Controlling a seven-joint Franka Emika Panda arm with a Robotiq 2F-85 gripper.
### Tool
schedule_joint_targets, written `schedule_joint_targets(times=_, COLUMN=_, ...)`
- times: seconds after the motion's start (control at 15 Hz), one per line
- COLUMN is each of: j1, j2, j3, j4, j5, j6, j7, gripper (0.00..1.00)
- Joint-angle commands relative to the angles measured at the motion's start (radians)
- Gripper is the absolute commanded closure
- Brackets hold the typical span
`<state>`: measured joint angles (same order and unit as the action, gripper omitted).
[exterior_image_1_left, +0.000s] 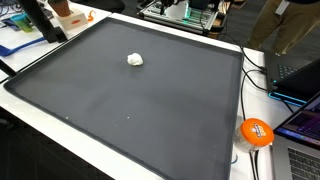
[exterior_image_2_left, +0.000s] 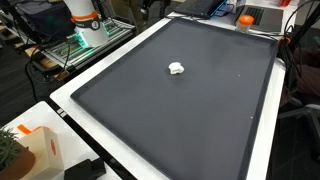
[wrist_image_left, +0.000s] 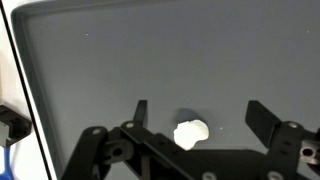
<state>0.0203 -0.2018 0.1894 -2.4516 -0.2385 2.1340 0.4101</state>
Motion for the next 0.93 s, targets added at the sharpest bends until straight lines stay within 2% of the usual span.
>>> schedule_joint_targets(times=0.0, j1=0.014, j2=0.003, j3=-0.014, j4=0.002, j5=-0.005, j6=-0.002, j7=0.002, gripper=0.00)
schedule_joint_targets(times=0.33, j1=0.014, j2=0.003, j3=-0.014, j4=0.005, j5=-0.006, j6=-0.002, j7=0.002, gripper=0.00)
schedule_joint_targets(times=0.47, j1=0.007, j2=0.021, j3=-0.006, j4=-0.003, j5=-0.087, j6=0.098, j7=0.011, gripper=0.00)
schedule_joint_targets(times=0.67, j1=0.012, j2=0.088, j3=-0.009, j4=0.015, j5=-0.183, j6=0.197, j7=-0.061, gripper=0.00)
schedule_joint_targets(times=0.87, j1=0.025, j2=0.171, j3=-0.019, j4=0.050, j5=-0.224, j6=0.190, j7=-0.186, gripper=0.00)
